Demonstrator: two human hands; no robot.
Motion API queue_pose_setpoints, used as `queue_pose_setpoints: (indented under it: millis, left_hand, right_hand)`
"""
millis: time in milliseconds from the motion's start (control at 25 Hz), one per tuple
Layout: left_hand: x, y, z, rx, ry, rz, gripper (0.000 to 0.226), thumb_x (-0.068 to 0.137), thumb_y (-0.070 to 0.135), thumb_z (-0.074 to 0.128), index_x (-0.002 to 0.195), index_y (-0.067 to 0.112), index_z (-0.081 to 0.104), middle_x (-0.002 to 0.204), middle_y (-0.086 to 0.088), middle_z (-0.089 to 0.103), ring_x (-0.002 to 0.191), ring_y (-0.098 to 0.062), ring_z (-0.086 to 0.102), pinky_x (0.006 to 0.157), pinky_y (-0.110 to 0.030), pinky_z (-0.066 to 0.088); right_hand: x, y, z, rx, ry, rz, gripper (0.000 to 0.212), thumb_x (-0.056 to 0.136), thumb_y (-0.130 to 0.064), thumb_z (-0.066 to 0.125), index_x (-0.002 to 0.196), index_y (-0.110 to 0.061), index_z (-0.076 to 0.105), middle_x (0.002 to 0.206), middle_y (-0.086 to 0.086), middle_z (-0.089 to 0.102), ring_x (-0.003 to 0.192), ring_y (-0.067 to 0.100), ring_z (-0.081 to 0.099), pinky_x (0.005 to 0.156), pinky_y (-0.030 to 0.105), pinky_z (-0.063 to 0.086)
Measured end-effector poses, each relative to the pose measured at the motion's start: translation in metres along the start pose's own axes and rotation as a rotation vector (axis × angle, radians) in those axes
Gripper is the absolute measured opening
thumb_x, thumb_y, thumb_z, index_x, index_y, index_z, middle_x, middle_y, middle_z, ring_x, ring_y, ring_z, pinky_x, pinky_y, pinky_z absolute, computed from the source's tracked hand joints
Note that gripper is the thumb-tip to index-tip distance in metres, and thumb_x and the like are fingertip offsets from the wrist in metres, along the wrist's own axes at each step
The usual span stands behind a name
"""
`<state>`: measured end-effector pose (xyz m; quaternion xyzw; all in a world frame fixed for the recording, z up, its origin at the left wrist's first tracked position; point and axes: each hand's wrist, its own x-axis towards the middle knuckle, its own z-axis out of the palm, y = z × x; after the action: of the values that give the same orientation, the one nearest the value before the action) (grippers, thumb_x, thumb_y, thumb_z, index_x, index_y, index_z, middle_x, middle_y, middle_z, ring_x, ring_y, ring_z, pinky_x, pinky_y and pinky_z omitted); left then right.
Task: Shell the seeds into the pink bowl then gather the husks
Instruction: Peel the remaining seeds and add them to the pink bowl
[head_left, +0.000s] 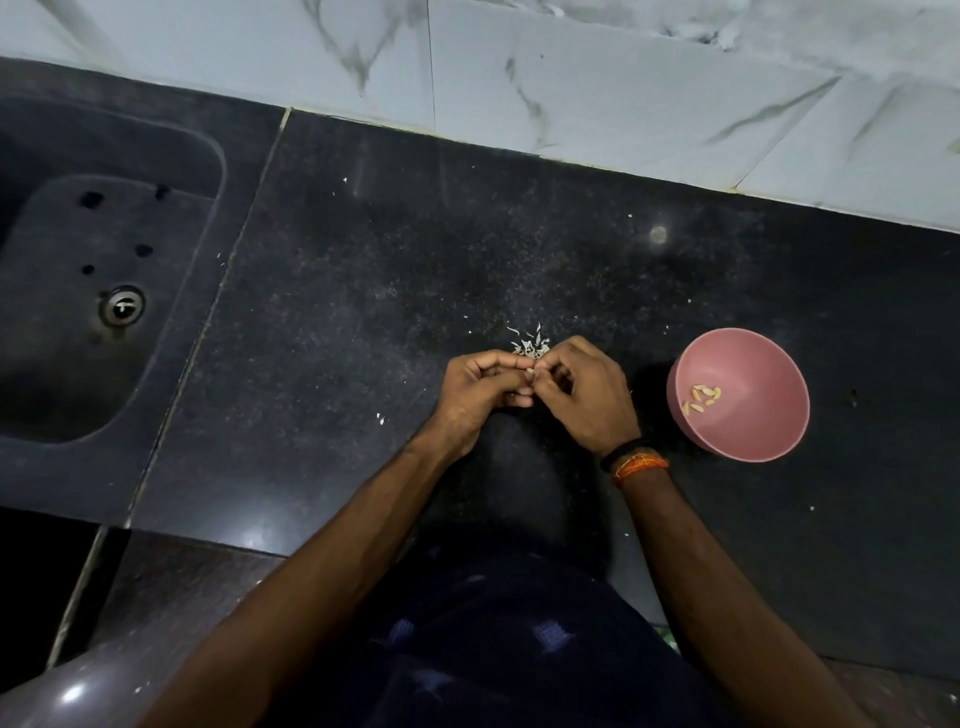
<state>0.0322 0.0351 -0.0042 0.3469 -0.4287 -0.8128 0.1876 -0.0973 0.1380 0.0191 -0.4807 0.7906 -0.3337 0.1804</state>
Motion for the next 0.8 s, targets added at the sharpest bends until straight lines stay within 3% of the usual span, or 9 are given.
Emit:
queue_pose_setpoints:
  millis: [480,800]
  left_hand:
    - [-0.0036,0.001,-0.0017,-0.121,-0.038,-0.006,0.021,0.088,-0.011,0.06,0.105,-0.006,0.072,0.083,-0.014,0.074,0.072,-0.017,0.068,0.065,-0.024,0.057]
    - [-0.0042,0.0019,-0.0047,-0.184,-0.022,-0.056,0.021,0.091,-0.008,0.056,0.106,-0.007,0.07,0.083,-0.014,0.073,0.074,-0.017,0.067,0.067,-0.024,0.056]
  right_hand:
    - [-0.0013,-0.0039,-0.0043,0.03,0.064,0.058,0.005,0.088,-0.013,0.072,0.085,-0.012,0.069,0.09,-0.006,0.061,0.075,0.007,0.058,0.071,0.025,0.051]
    - [0.0002,-0.0039,-0.0027,0.035,0.067,0.047,0.005,0.088,-0.012,0.072,0.085,-0.012,0.068,0.089,-0.005,0.061,0.075,0.008,0.058,0.07,0.029,0.052]
